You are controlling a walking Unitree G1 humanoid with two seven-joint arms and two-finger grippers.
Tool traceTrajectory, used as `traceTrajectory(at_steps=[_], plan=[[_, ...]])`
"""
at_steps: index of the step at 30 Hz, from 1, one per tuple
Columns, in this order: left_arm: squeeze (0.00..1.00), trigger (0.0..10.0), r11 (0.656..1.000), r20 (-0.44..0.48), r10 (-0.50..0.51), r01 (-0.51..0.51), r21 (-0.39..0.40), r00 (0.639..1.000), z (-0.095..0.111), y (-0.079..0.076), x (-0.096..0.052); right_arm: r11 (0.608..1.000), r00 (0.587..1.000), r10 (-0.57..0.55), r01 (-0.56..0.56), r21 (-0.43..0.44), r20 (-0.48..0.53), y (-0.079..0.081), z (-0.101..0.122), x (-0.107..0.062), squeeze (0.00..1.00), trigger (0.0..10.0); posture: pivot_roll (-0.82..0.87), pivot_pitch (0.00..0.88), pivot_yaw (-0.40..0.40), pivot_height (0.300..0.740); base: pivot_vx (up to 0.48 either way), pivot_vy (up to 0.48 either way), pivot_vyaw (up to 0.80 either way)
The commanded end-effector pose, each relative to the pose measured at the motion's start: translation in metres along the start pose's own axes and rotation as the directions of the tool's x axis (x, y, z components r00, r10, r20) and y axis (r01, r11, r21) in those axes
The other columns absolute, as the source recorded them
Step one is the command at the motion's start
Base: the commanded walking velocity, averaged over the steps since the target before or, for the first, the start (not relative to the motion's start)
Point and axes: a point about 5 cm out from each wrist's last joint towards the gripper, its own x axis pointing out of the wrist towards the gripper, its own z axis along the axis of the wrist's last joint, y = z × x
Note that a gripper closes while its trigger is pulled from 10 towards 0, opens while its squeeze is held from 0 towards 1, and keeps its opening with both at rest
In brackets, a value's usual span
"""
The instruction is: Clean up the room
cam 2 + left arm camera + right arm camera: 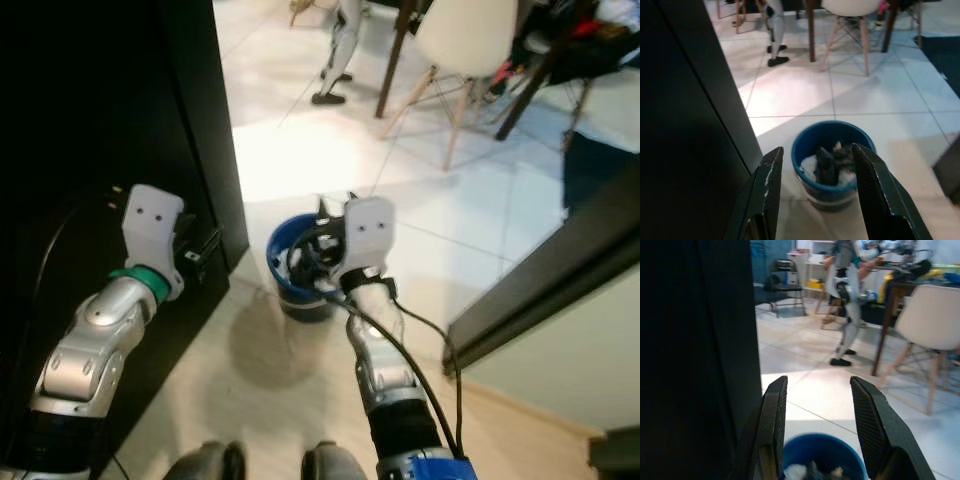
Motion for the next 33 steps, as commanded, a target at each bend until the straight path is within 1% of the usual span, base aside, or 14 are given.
traceTrajectory(at_steps=[1,10,23,33], plan=[[0.0,10.0,1.0,-0.027,0.014,-0.014,0.006,1.0,-0.0081,0.0037,-0.0035,1.0,1.0,0.013,-0.013,0.015,-0.015,0.0063,-0.0026,-0.002,0.0,10.0,0.03,0.069,0.022,0.74,-0.386,0.0,0.0],[0.0,10.0,1.0,-0.026,0.011,-0.011,0.006,1.0,-0.0088,0.0031,-0.0031,1.0,1.0,0.013,-0.013,0.015,-0.019,0.0062,-0.0032,-0.0021,0.0,10.0,0.03,0.069,0.022,0.74,-0.387,0.0,0.0],[0.0,10.0,1.0,-0.036,0.0,0.0,-0.001,0.999,-0.0105,0.0013,-0.0024,1.0,0.999,0.013,-0.012,0.025,-0.034,0.0059,-0.0053,-0.0021,0.0,10.0,0.03,0.061,0.021,0.74,0.0,0.0,0.0],[0.0,10.0,1.0,-0.042,-0.01,0.01,-0.004,0.999,-0.0117,0.0,-0.0031,0.999,0.999,0.013,-0.011,0.031,-0.045,0.0057,-0.0065,-0.0014,0.0,10.0,0.03,0.062,0.02,0.74,0.0,0.0,-0.8]])
